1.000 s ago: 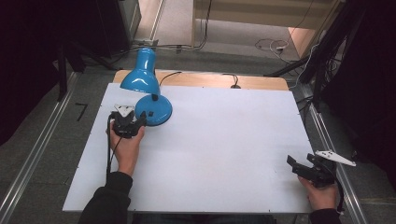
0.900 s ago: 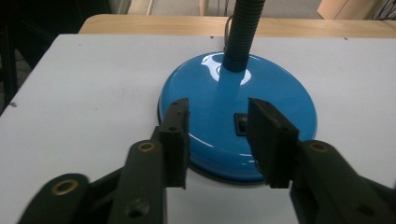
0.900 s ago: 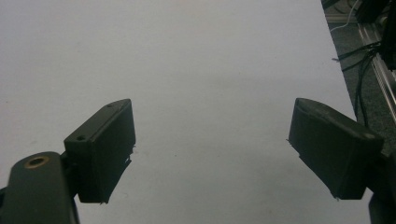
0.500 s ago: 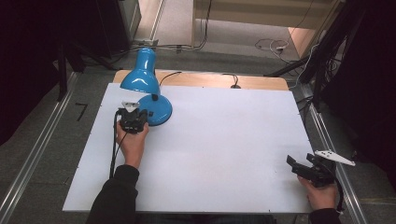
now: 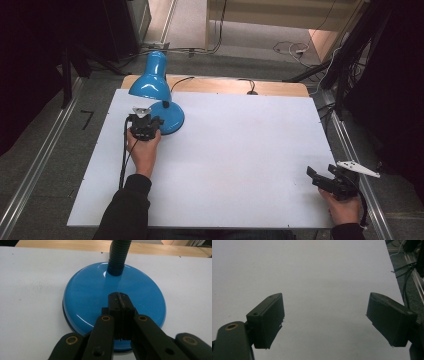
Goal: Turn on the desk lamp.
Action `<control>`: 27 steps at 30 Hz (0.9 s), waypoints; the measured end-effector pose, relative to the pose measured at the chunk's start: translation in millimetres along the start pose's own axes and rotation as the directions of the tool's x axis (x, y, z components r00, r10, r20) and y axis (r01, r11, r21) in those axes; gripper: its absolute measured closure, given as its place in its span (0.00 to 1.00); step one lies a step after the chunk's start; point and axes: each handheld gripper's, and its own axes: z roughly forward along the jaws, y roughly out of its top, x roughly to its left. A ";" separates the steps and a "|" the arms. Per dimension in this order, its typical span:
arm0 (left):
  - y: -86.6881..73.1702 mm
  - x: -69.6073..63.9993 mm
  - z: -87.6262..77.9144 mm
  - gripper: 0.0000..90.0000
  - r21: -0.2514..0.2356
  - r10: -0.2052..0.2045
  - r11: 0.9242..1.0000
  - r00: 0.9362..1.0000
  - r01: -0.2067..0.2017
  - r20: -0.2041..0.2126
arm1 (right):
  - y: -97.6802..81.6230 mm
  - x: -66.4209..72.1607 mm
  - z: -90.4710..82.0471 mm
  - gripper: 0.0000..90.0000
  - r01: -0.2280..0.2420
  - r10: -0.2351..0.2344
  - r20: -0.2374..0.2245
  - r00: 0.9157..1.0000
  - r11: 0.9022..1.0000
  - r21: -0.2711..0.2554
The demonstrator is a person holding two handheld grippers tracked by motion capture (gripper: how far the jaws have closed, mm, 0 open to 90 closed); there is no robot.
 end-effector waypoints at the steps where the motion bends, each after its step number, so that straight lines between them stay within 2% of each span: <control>1: -0.2 0.1 0.3 1.00 0.001 0.003 1.000 1.000 -0.003 -0.001 | 0.0 -0.1 0.0 0.15 0.000 0.000 0.000 1.000 1.000 0.000; 13: -1.8 -0.7 5.8 1.00 -0.002 -0.004 1.000 1.000 0.004 0.004 | 0.1 -0.2 0.2 0.15 -0.001 0.001 0.000 1.000 1.000 0.000; 27: -2.2 -2.5 8.2 1.00 0.003 0.031 1.000 1.000 -0.031 0.001 | 0.1 -0.1 0.3 0.15 -0.001 0.001 -0.001 1.000 1.000 0.000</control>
